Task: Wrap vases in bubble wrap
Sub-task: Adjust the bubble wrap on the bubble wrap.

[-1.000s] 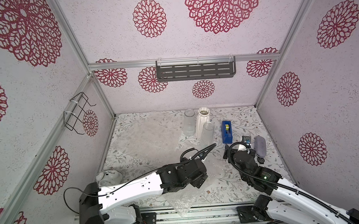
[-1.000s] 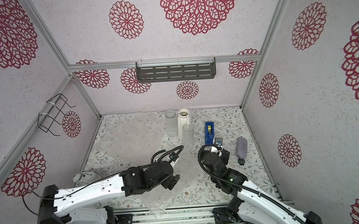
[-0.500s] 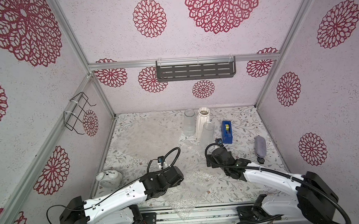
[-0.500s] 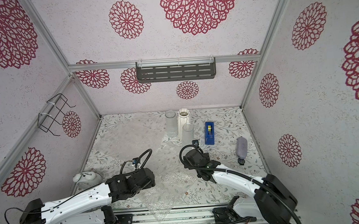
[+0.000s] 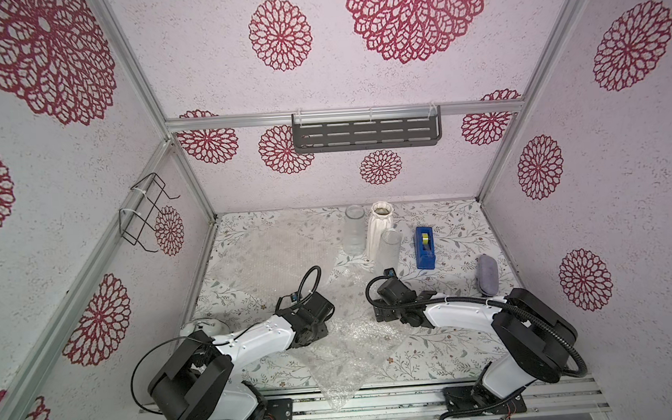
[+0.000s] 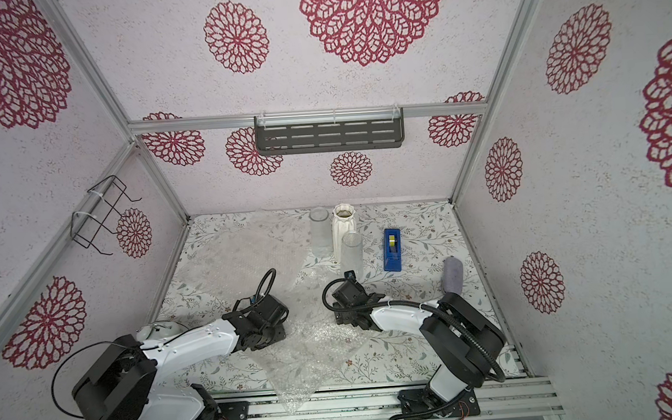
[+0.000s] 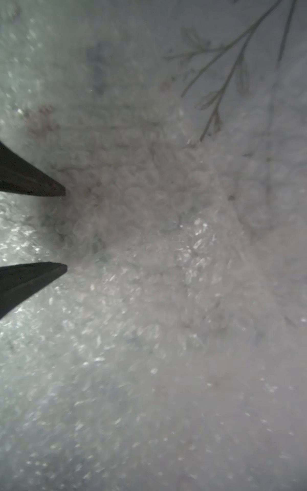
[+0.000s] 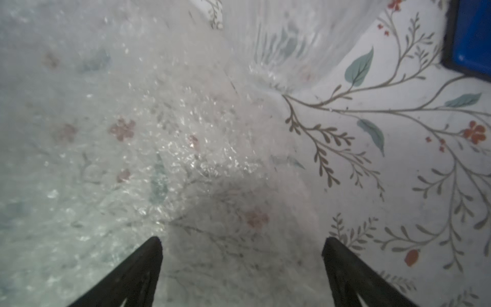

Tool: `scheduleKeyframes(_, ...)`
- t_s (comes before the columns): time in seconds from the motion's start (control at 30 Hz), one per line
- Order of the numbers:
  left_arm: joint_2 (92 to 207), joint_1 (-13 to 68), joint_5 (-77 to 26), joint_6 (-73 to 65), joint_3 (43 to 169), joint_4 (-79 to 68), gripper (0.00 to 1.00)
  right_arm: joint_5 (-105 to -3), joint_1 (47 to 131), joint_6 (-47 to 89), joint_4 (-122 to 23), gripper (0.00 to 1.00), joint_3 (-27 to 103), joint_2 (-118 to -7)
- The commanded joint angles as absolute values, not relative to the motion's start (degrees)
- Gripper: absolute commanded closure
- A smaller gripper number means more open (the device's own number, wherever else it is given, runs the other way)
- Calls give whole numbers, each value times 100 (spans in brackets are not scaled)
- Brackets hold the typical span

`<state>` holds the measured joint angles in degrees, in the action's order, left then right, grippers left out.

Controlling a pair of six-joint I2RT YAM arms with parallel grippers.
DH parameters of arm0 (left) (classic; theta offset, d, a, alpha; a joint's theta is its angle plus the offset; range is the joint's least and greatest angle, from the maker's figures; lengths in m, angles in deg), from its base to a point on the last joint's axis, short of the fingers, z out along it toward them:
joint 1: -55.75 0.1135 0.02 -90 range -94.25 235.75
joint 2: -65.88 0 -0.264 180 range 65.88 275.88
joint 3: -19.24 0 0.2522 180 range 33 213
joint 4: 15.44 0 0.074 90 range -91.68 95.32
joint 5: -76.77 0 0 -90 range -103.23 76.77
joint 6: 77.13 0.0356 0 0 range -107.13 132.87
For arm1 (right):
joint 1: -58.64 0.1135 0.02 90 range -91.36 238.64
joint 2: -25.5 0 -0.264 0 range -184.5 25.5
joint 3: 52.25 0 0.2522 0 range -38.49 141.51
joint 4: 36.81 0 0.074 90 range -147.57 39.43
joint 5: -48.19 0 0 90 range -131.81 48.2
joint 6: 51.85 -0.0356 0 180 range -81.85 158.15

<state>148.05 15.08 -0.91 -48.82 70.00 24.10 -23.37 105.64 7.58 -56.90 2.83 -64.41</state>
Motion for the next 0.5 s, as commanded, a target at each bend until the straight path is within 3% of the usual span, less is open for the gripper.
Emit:
scheduleKeyframes(0.0,15147,1975,26,-4002,7246,2345,55,-2622,10680,556,-5751,3,79,-6233)
scheduleKeyframes(0.07,15430,2409,81,-3586,7519,2371,49,-2956,10788,406,-5599,4,5,-6252)
scheduleKeyframes(0.23,16159,3166,288,-2810,8465,2442,48,-3028,11261,65,-5514,5,209,-6392)
scheduleKeyframes(0.47,16084,3309,364,-2284,9671,2924,40,-2403,11684,-76,-5891,4,642,-6236)
